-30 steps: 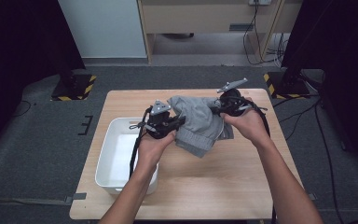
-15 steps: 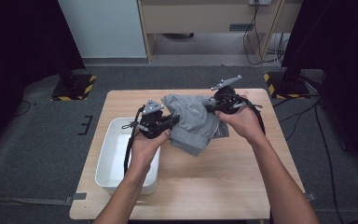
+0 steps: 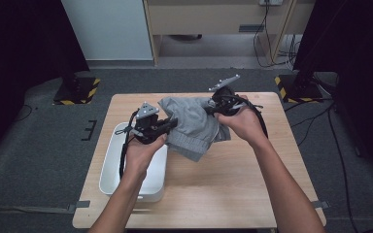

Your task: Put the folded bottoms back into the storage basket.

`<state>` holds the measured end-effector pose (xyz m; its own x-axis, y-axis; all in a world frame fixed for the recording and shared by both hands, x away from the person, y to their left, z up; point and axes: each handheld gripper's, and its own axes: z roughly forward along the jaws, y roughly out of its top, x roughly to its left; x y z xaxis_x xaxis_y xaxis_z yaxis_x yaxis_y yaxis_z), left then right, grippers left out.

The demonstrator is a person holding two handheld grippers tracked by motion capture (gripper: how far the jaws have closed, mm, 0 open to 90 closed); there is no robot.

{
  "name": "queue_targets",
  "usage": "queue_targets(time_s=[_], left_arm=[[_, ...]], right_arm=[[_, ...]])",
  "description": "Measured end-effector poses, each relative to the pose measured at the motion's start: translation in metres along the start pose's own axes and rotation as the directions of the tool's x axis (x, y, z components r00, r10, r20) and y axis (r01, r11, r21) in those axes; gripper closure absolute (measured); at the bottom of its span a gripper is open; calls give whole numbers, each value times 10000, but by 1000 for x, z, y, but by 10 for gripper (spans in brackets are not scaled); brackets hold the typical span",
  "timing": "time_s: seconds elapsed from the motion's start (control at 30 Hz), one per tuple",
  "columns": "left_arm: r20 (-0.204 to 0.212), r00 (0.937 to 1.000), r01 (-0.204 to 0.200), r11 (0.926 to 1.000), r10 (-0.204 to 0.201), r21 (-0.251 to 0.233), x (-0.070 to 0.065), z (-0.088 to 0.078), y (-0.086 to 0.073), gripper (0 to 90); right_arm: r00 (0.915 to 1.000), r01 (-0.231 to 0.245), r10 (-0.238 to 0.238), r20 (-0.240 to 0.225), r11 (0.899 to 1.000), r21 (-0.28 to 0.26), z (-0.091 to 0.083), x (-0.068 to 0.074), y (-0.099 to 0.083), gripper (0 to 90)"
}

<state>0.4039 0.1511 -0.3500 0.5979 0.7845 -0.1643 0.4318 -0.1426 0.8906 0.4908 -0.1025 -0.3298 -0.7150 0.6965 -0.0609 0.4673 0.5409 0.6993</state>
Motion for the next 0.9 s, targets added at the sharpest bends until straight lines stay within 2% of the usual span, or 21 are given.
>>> queue_targets(time_s=[0.9], left_arm=[[-279, 9996, 53, 9999, -56, -94, 21, -30, -2, 823]], right_arm=[[9991, 297, -291, -313, 9994, 192, 17, 26, 30, 753]])
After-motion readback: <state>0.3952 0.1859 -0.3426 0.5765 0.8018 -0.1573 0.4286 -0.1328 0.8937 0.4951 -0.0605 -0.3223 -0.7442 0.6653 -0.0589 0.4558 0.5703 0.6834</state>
